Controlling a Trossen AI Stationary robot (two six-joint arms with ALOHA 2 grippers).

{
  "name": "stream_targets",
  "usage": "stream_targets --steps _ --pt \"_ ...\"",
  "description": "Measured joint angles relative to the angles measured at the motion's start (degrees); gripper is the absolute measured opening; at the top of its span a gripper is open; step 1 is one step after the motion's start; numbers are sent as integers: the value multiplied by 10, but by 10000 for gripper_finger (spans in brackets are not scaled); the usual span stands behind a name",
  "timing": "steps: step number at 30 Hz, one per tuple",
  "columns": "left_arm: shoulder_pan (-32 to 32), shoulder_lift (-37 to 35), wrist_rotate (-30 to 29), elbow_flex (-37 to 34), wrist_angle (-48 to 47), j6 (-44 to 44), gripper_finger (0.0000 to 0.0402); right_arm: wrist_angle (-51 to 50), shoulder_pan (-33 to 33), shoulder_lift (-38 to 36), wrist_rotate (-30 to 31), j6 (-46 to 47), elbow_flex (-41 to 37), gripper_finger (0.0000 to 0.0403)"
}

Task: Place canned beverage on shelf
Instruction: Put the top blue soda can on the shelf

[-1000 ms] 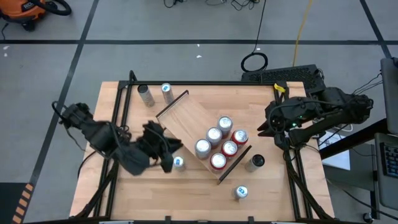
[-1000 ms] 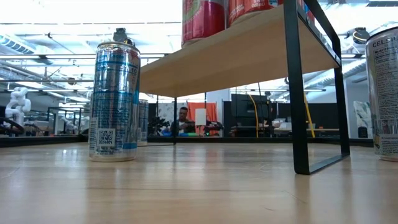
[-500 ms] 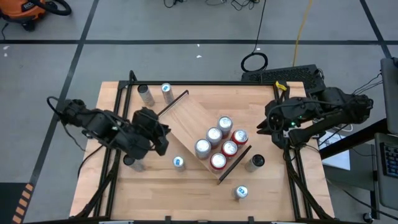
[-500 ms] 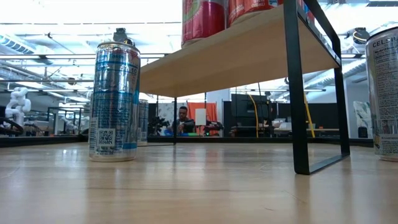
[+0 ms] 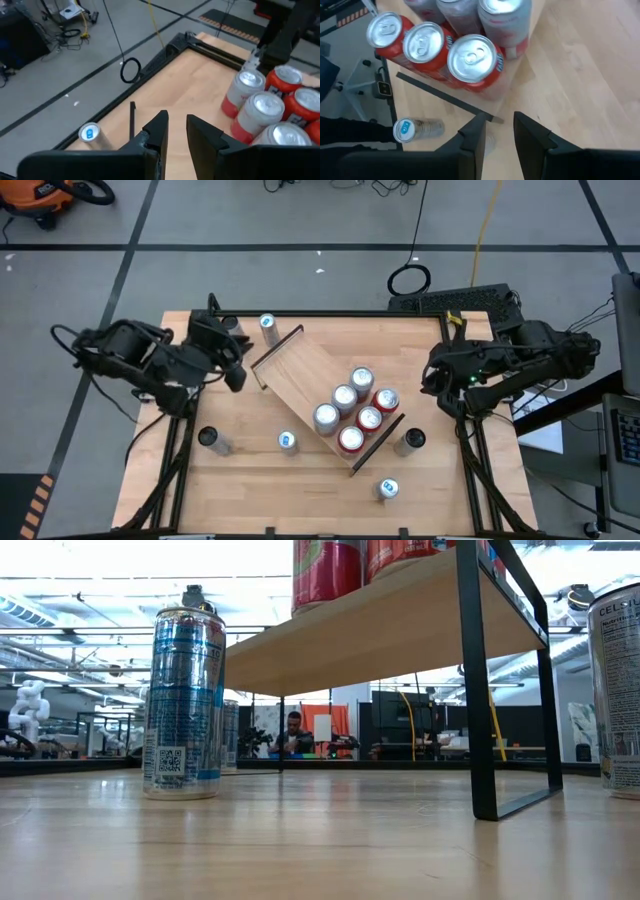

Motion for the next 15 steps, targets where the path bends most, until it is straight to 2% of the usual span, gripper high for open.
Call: stream_targets --steps 6,12,15 --pt "13 -8 24 0 -29 15 70 -12 0 0 3 19 0 77" --pt "23 -8 24 -14 -39 68 70 -5 0 1 43 54 0 77" --pt "35 -12 55 -30 -39 68 70 -4 0 1 60 55 0 77"
